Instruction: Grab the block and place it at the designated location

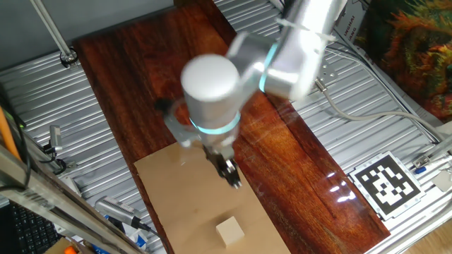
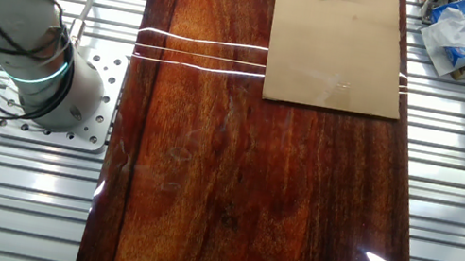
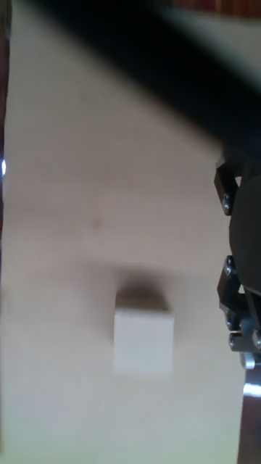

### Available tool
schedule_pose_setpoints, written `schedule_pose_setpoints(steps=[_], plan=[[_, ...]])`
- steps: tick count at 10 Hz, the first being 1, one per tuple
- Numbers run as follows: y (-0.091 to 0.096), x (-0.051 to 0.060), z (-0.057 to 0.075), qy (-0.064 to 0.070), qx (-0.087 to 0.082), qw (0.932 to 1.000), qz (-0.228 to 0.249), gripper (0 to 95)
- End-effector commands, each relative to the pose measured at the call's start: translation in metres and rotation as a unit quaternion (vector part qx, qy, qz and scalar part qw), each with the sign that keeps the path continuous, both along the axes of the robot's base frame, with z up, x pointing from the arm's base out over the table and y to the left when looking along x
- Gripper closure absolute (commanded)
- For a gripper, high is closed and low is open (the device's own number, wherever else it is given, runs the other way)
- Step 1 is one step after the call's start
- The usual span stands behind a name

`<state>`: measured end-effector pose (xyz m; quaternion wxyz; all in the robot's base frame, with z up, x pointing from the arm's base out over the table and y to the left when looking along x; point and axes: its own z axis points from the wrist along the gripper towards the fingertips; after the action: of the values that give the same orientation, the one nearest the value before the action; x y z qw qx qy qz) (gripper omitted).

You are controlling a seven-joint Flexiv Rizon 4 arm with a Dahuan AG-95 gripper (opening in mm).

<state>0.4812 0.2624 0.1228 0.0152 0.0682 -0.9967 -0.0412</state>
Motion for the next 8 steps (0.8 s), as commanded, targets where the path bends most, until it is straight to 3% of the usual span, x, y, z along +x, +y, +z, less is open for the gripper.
schedule_pose_setpoints(steps=[1,2,3,6,8], plan=[[-0.095,0.003,-0.002,-0.004,0.002,0.9993,0.036,0.0],[-0.097,0.006,-0.008,-0.001,0.0,0.9997,0.022,0.0],[-0.099,0.009,-0.014,-0.002,-0.002,0.9997,0.023,19.0],[-0.102,0.014,-0.024,0.001,-0.006,0.9998,-0.02,19.0],[-0.103,0.015,-0.026,0.009,-0.031,0.9985,-0.045,19.0]])
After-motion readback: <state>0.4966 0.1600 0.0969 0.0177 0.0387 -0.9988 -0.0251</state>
